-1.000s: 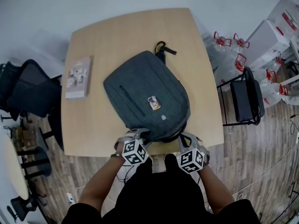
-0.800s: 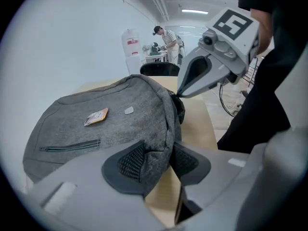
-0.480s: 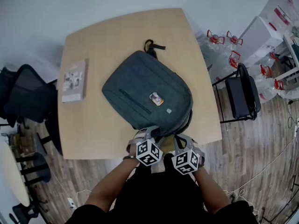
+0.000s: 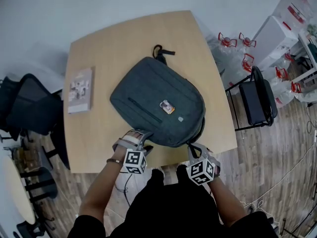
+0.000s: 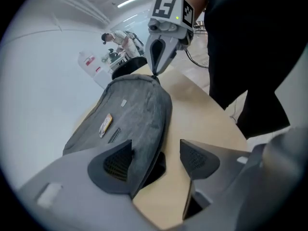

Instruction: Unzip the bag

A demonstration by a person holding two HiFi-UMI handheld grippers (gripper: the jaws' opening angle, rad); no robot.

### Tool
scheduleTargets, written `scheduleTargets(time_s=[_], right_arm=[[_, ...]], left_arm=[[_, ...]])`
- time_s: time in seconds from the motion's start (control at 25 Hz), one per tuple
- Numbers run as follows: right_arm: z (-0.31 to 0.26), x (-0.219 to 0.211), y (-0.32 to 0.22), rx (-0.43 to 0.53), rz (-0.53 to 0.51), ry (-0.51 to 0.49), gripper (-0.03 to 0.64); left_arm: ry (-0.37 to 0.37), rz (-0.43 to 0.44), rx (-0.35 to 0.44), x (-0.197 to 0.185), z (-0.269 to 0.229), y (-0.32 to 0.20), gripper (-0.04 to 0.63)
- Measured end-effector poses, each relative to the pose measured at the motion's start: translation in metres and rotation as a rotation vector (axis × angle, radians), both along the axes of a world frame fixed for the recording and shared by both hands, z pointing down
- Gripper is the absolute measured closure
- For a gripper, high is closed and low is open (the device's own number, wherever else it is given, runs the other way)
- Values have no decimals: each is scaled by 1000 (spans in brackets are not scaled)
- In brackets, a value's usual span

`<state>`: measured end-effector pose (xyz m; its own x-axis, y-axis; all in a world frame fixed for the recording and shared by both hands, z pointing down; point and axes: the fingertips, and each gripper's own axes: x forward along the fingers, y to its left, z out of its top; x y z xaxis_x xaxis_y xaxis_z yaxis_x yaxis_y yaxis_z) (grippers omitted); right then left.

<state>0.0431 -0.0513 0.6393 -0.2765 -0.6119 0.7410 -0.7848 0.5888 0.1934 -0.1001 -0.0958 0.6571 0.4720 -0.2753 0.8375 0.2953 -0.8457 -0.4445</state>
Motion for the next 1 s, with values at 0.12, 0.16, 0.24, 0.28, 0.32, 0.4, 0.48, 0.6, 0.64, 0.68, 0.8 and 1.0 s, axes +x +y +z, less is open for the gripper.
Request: scheduleTargets(time_s=[0.12, 0.16, 0.24, 0.28, 0.32, 0.4, 0.48, 0.6, 0.64, 0.68, 0.8, 1.0], right_arm=[[0, 1, 1, 4, -10, 0, 612], [0, 1, 1, 4, -11, 2, 612], [1, 2, 2, 2, -6, 5, 612], [1, 2, 2, 1, -2, 5, 612], [1, 1, 2, -1, -1, 3, 612], [2, -10, 7, -7, -40, 1, 614], [7, -33, 22, -7, -127, 20, 614], [7, -45, 33, 14, -121, 22, 614], [4, -39, 30, 25, -79, 11, 614], [2, -31, 27, 31, -32, -3, 614], [-1, -3, 17, 25, 99, -48, 614], [-5, 22, 2, 73, 200, -50, 614]], left_arm=[[-24, 36, 48, -11, 2, -20, 281], [-16, 33, 46, -9, 2, -24, 325], [16, -2, 8, -3, 1, -27, 360], [39, -34, -17, -1, 1, -27, 379], [64, -73, -43, 1, 1, -29, 398], [107, -147, -83, 3, 0, -31, 422], [128, -192, -107, 10, -1, -31, 434], [134, -193, -111, 24, -2, -28, 436], [136, -190, -111, 25, -2, -28, 434], [139, -190, -111, 25, -2, -28, 433], [144, -196, -117, 25, -1, -27, 433], [148, -217, -132, 25, -1, -28, 431]])
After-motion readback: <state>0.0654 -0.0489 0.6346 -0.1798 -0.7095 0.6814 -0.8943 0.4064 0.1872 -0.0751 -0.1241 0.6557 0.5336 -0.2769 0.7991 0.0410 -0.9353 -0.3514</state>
